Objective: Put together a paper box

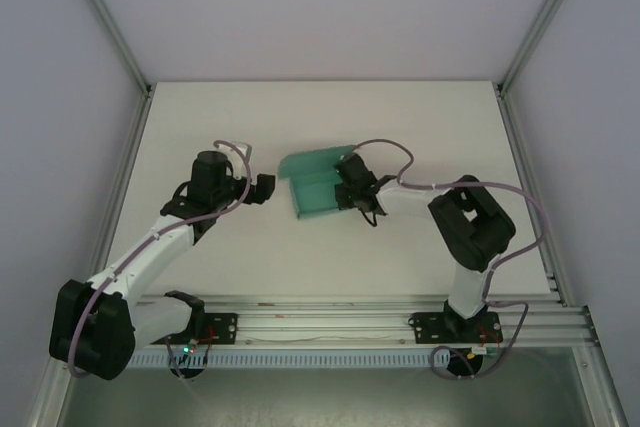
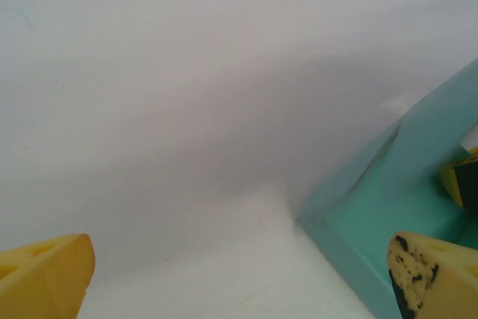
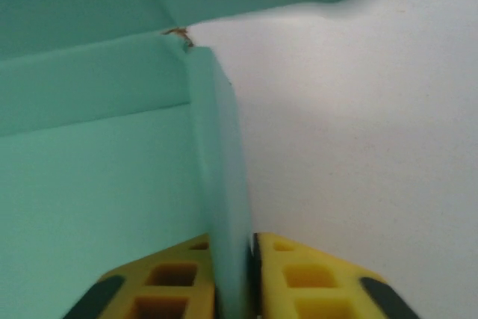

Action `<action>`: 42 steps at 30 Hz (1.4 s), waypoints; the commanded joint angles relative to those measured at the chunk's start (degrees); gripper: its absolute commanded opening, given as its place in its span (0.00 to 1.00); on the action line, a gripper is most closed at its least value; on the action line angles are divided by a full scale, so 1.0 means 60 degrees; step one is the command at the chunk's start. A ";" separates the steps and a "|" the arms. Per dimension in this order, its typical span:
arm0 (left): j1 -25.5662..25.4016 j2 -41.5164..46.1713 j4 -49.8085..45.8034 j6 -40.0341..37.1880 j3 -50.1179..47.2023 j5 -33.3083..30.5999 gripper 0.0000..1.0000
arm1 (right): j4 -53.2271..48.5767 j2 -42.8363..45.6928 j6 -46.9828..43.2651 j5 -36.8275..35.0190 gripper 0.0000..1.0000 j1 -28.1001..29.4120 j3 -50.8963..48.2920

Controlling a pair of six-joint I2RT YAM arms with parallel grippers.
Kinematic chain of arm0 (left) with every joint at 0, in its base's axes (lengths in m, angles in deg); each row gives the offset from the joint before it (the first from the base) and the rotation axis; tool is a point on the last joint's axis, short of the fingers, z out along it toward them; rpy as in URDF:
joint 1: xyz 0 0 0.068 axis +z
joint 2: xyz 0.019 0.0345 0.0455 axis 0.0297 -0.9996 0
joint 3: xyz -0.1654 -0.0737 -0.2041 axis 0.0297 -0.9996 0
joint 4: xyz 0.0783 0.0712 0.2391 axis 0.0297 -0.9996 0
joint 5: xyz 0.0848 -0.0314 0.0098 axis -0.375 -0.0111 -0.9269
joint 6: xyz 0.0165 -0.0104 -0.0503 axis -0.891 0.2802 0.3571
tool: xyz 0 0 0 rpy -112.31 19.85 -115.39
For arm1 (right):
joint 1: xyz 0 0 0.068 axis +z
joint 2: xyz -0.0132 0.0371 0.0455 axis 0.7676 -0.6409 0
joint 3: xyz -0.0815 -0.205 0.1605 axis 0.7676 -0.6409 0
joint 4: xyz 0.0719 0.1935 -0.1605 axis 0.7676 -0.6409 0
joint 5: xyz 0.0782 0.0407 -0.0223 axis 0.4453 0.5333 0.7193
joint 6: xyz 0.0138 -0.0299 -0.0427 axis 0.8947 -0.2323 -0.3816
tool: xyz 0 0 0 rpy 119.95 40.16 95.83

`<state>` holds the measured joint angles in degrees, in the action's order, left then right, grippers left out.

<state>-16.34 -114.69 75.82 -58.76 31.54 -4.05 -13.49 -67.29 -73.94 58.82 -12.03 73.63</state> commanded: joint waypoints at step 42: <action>-0.0073 0.0757 -0.0181 0.0166 0.0207 0.0199 1.00 | -0.3511 0.0198 0.1934 -0.3593 0.67 0.1091 0.1956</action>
<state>-16.34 -109.40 76.07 -57.34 31.17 -6.21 -37.56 -70.44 -63.17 38.25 -5.45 86.79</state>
